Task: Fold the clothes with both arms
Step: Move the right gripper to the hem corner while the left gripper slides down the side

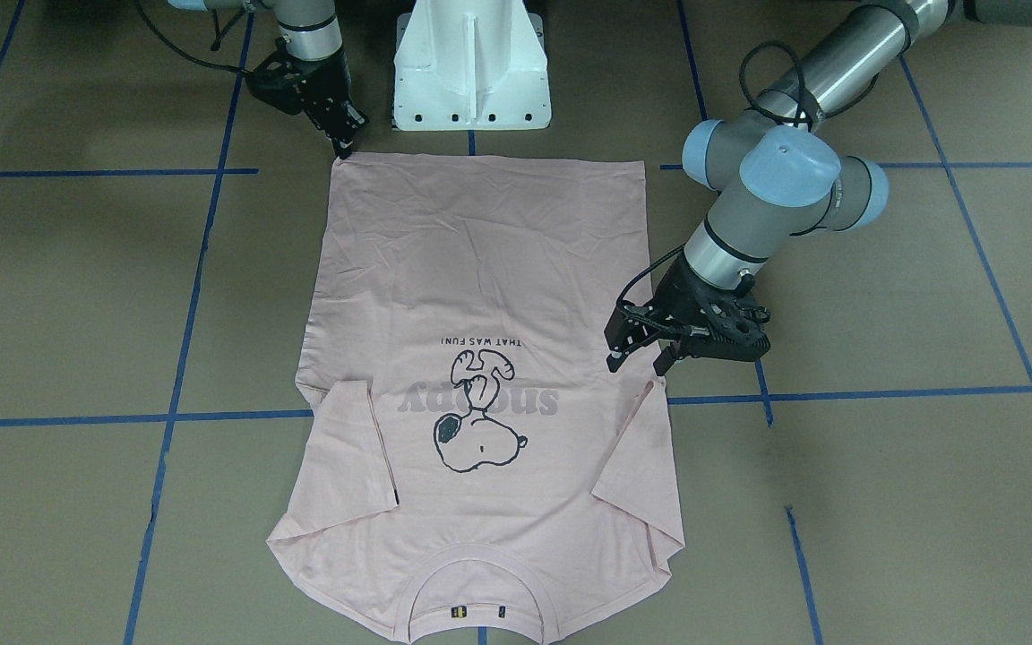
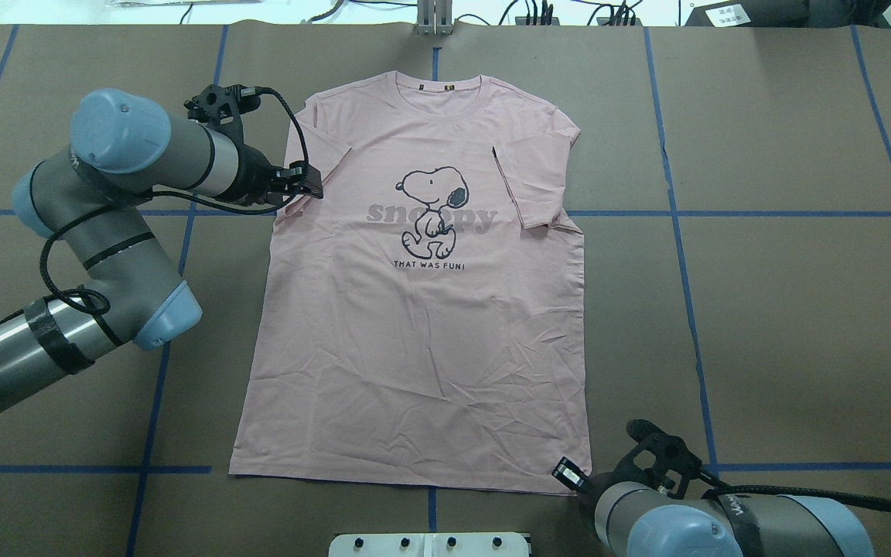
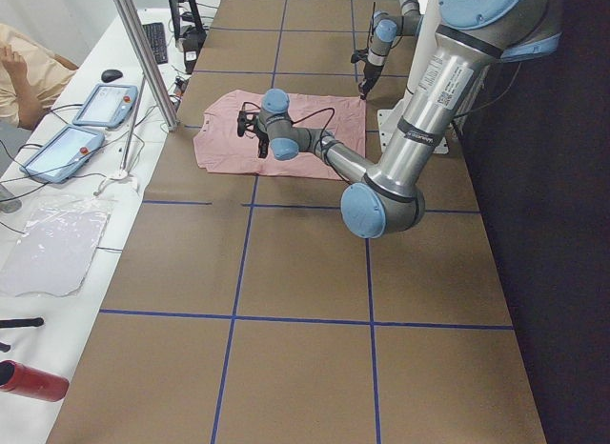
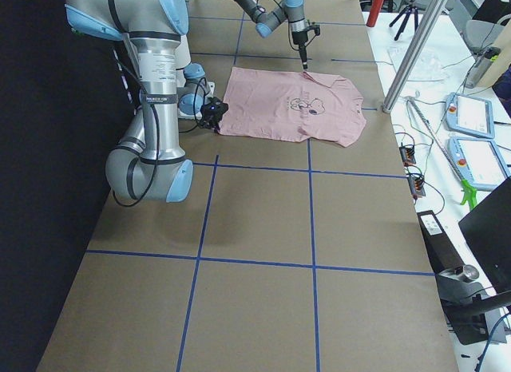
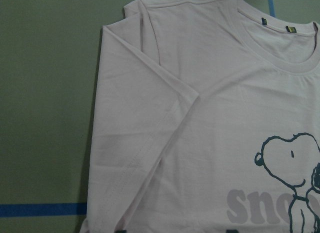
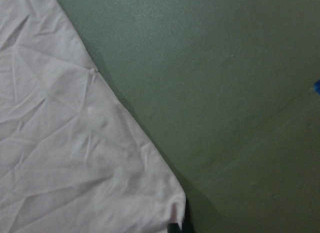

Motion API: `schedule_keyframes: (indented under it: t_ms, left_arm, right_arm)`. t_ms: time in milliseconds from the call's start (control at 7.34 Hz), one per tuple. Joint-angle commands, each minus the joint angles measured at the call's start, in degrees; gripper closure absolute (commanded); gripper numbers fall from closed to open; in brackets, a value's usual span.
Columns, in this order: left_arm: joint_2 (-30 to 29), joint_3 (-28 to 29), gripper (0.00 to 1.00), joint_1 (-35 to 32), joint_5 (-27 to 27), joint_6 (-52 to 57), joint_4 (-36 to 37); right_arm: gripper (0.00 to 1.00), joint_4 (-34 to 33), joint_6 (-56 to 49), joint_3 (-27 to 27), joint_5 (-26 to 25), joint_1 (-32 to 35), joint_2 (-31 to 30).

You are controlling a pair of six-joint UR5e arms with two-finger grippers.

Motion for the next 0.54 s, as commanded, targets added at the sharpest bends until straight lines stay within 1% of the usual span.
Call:
schedule_keyframes:
  t_ms: [0, 136, 272, 409]
  left_arm:
    - [2.9, -7.9, 0.27, 4.5, 0.2, -7.1, 2.0]
    - [8.3, -15.2, 0.27, 10.2, 1.2, -10.1, 5.2]
    - [11.4, -20.5, 0.27, 13.0, 1.6, -14.3, 9.7]
    - [12.8, -27.0, 0.27, 17.9, 4.4, -17.0, 19.4]
  right_arm:
    - [1.0, 0.0, 0.0, 2.5, 0.1, 0.0, -0.5]
    - [1.0, 0.0, 0.0, 5.6, 0.5, 0.0, -1.8]
    - [1.0, 0.0, 0.0, 6.1, 0.5, 0.0, -2.2]
    - [1.0, -0.1, -0.1, 6.1, 0.5, 0.0, -2.2]
